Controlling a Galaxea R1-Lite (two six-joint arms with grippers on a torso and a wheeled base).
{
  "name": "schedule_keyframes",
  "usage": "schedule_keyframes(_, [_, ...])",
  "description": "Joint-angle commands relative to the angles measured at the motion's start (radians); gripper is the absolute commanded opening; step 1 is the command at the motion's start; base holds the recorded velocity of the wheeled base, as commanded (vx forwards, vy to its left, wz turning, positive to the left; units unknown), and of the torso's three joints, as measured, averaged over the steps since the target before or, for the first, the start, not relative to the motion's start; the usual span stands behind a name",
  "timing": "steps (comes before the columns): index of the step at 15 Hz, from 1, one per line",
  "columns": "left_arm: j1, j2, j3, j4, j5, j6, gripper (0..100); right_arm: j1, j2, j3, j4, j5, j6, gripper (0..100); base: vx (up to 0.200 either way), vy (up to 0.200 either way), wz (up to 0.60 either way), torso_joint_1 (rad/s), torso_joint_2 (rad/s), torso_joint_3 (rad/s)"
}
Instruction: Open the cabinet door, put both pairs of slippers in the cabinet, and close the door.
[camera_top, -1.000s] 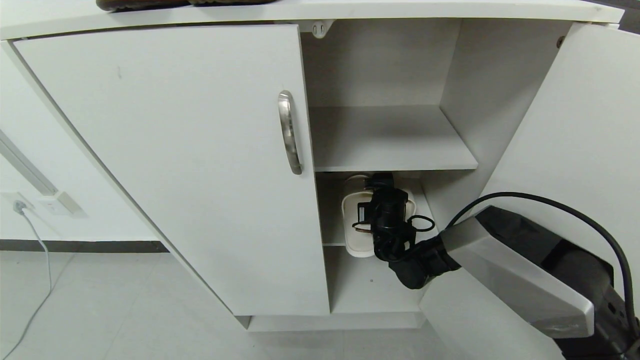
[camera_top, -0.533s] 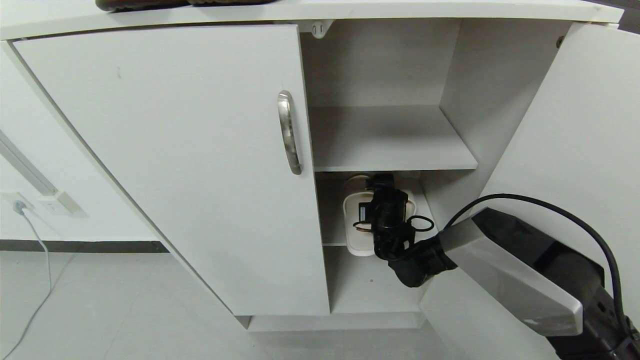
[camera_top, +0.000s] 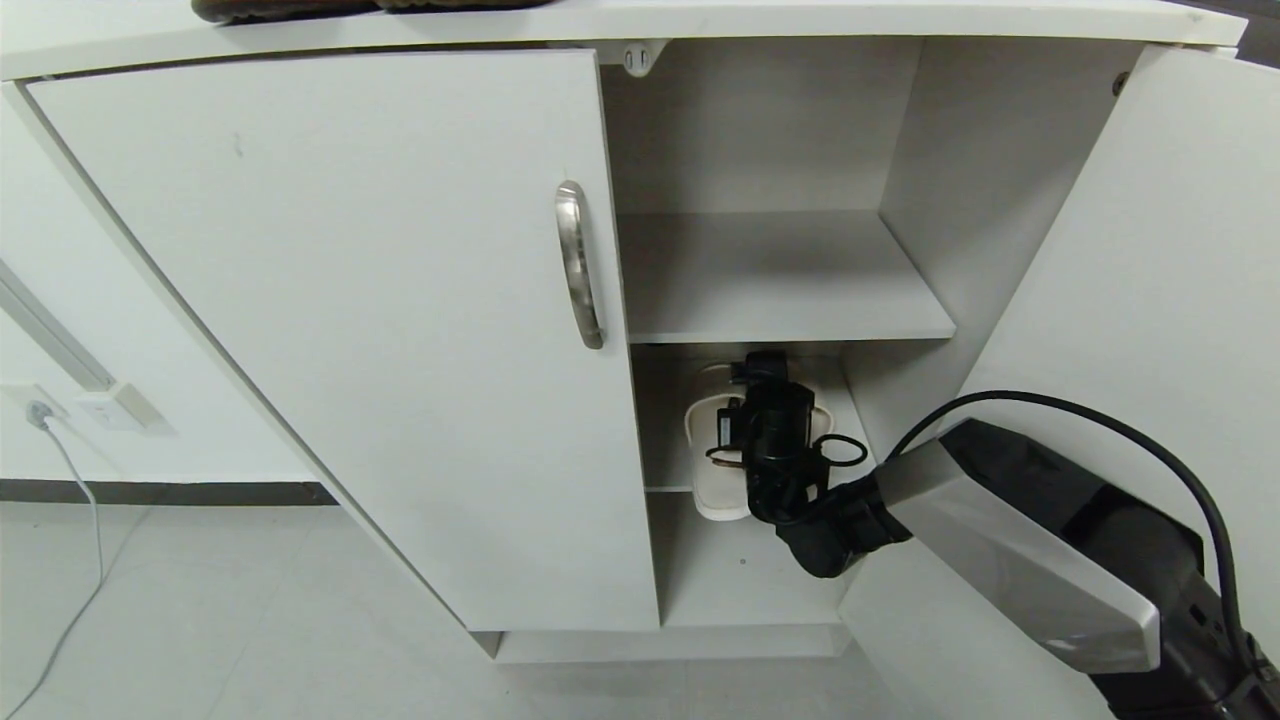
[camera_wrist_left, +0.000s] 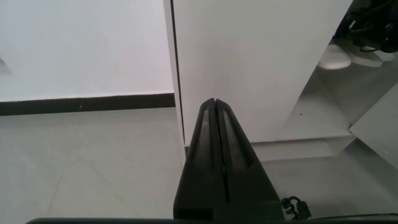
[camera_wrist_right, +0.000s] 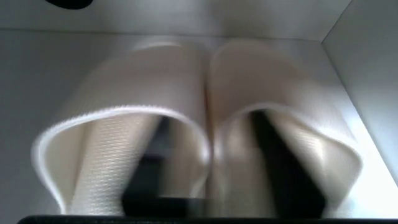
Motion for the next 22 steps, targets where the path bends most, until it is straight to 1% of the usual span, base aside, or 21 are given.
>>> schedule_keyframes(1, [0.0, 0.001, 0.0, 0.0, 0.0, 0.0, 0, 0.0, -0.003, 0.015, -0.004, 0.0, 0.001, 100, 0.0, 0.0, 0.0, 0.0, 0.0, 0.0])
schedule_keyframes(3, [0.0, 0.001, 0.0, 0.0, 0.0, 0.0, 0, 0.009, -0.038, 0.072, -0.026, -0.002, -0.001, 100, 0.0, 0.0, 0.0, 0.0, 0.0, 0.0])
schedule_keyframes(4, [0.0, 0.001, 0.0, 0.0, 0.0, 0.0, 0, 0.019, -0.073, 0.121, -0.04, -0.002, -0.001, 100, 0.0, 0.0, 0.0, 0.0, 0.0, 0.0])
schedule_keyframes(7, [0.0, 0.001, 0.0, 0.0, 0.0, 0.0, 0, 0.072, -0.23, 0.357, -0.13, -0.006, -0.001, 100, 0.0, 0.0, 0.0, 0.0, 0.0, 0.0])
schedule_keyframes(11, [0.0, 0.001, 0.0, 0.0, 0.0, 0.0, 0, 0.183, -0.395, 0.739, -0.331, -0.006, -0.001, 100, 0.0, 0.0, 0.0, 0.0, 0.0, 0.0])
schedule_keyframes(12, [0.0, 0.001, 0.0, 0.0, 0.0, 0.0, 0, 0.195, -0.411, 0.779, -0.354, -0.006, -0.001, 100, 0.0, 0.0, 0.0, 0.0, 0.0, 0.0])
schedule_keyframes(13, [0.0, 0.001, 0.0, 0.0, 0.0, 0.0, 0, 0.23, -0.44, 0.866, -0.415, -0.006, -0.001, 100, 0.0, 0.0, 0.0, 0.0, 0.0, 0.0])
schedule_keyframes(15, [0.0, 0.001, 0.0, 0.001, 0.0, -0.002, 0, 0.269, -0.47, 0.935, -0.449, -0.006, -0.002, 100, 0.0, 0.0, 0.0, 0.0, 0.0, 0.0])
schedule_keyframes(19, [0.0, 0.001, 0.0, 0.0, -0.002, -0.008, 0, 0.278, -0.464, 0.94, -0.452, -0.008, -0.005, 100, 0.0, 0.0, 0.0, 0.0, 0.0, 0.0])
schedule_keyframes(22, [0.0, 0.001, 0.0, 0.0, -0.002, -0.008, 0, 0.279, -0.463, 0.94, -0.461, -0.008, -0.005, 100, -0.2, 0.0, 0.0, 0.005, 0.0, 0.005])
